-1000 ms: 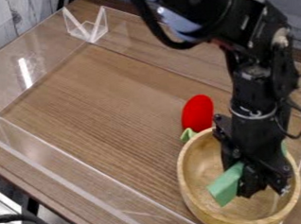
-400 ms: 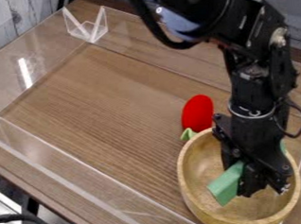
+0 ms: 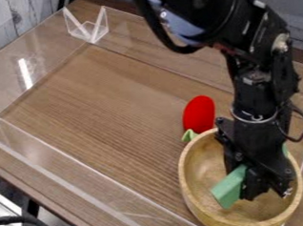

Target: Put the green block in the brown bowl

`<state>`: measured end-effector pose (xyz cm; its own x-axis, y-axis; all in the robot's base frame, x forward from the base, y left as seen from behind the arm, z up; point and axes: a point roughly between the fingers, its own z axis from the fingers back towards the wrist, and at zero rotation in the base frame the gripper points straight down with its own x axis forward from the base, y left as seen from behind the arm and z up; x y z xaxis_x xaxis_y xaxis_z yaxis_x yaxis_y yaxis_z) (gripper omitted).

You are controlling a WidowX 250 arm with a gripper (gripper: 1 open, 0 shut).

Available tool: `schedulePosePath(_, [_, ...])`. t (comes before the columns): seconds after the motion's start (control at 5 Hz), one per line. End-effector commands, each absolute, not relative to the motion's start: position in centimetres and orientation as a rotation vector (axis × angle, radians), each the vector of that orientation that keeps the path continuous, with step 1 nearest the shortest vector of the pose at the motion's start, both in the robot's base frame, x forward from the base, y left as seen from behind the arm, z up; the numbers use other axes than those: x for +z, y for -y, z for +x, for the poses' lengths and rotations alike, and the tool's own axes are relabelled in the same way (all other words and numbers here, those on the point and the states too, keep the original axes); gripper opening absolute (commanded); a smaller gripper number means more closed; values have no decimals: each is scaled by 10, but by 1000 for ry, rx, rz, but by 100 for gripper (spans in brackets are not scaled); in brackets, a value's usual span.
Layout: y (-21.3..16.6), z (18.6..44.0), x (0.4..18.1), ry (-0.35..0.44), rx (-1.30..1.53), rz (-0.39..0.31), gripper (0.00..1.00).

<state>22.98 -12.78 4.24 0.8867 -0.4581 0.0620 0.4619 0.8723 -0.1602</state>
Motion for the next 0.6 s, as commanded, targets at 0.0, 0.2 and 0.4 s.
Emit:
schedulePosePath(0.0, [132, 235, 49, 62, -491, -181, 0])
schedulePosePath(0.2, [133, 236, 48, 65, -488, -181, 0])
schedulePosePath(0.4, [133, 237, 48, 71, -484, -182, 0])
